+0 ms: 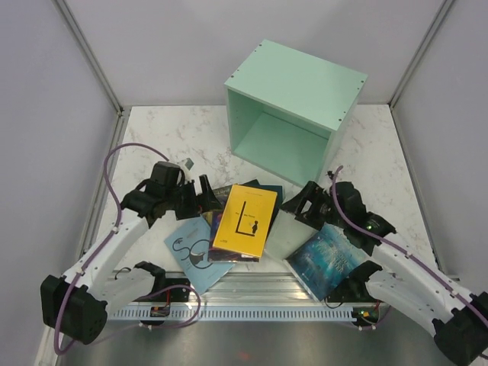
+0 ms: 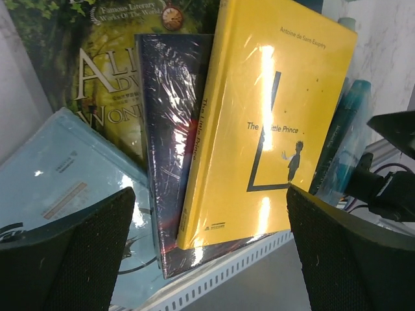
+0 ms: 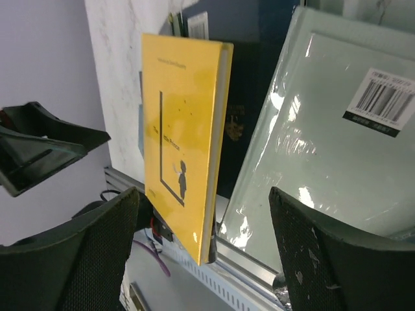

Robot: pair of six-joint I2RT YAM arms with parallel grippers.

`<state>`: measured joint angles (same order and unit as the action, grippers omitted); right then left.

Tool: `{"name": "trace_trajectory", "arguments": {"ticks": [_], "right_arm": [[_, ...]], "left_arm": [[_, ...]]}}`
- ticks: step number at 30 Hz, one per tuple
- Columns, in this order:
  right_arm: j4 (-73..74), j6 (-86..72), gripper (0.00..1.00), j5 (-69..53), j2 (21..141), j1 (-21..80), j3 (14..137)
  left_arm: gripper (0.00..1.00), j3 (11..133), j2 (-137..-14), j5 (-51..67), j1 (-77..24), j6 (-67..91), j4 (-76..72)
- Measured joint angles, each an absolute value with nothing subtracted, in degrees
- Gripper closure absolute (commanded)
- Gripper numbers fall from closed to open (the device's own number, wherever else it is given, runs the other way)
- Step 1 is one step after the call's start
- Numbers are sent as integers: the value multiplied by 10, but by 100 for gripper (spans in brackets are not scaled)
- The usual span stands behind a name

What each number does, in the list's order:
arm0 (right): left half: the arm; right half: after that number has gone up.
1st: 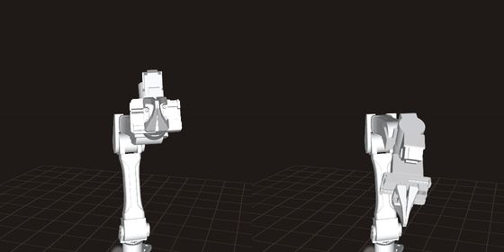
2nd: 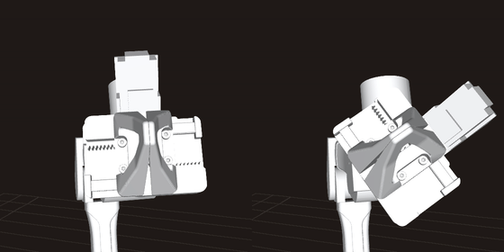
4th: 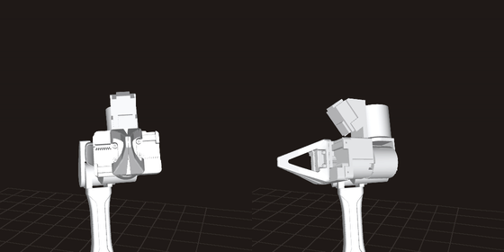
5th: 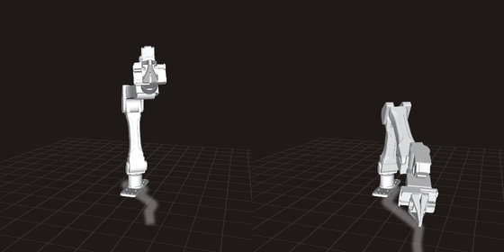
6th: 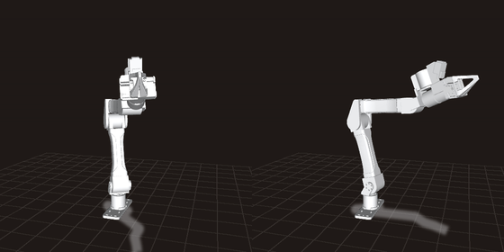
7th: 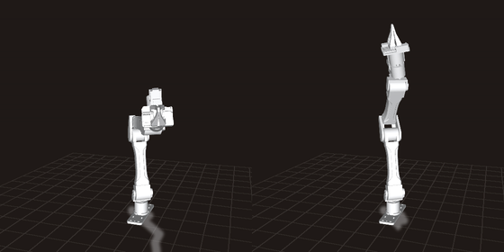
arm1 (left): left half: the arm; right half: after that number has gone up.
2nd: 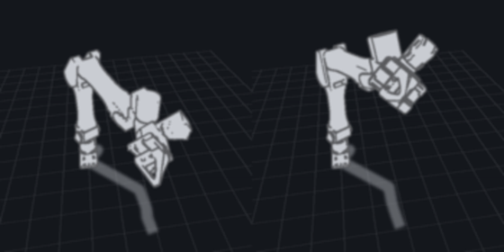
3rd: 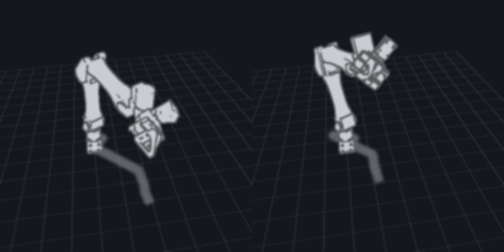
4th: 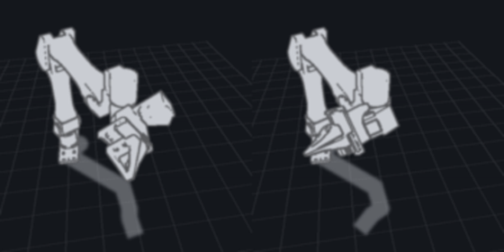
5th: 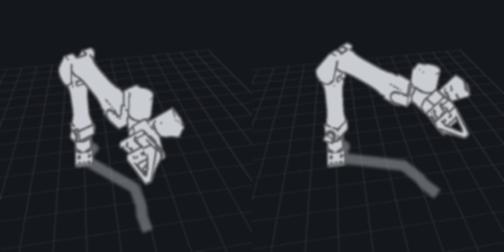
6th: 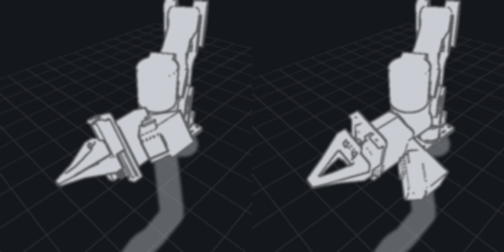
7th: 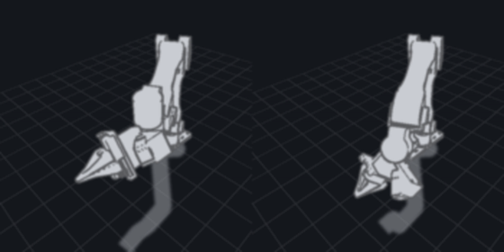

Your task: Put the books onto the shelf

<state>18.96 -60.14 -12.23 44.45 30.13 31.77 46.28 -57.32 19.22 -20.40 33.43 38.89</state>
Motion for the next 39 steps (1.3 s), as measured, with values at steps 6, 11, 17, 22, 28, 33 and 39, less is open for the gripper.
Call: {"name": "trace_trajectory", "arguments": {"ticks": [6, 11, 17, 22, 28, 33, 39], "right_arm": [[101, -616, 15, -84, 548, 372, 298], [24, -629, 16, -56, 616, 409, 284], [-61, -644, 20, -37, 671, 434, 281], [-116, -654, 36, -37, 712, 442, 281], [-138, -670, 68, -34, 729, 448, 282], [-166, -694, 87, -27, 720, 454, 284], [-118, -696, 100, -15, 672, 467, 294]], "left_arm": [[1, 436, -576, 192, -246, 361, 362], [1, 413, -585, 192, -262, 371, 347], [1, 380, -593, 199, -272, 380, 321], [1, 368, -614, 213, -281, 388, 289], [1, 367, -640, 229, -285, 391, 266], [1, 367, -654, 235, -286, 392, 257], [0, 386, -656, 243, -288, 388, 269]]}}
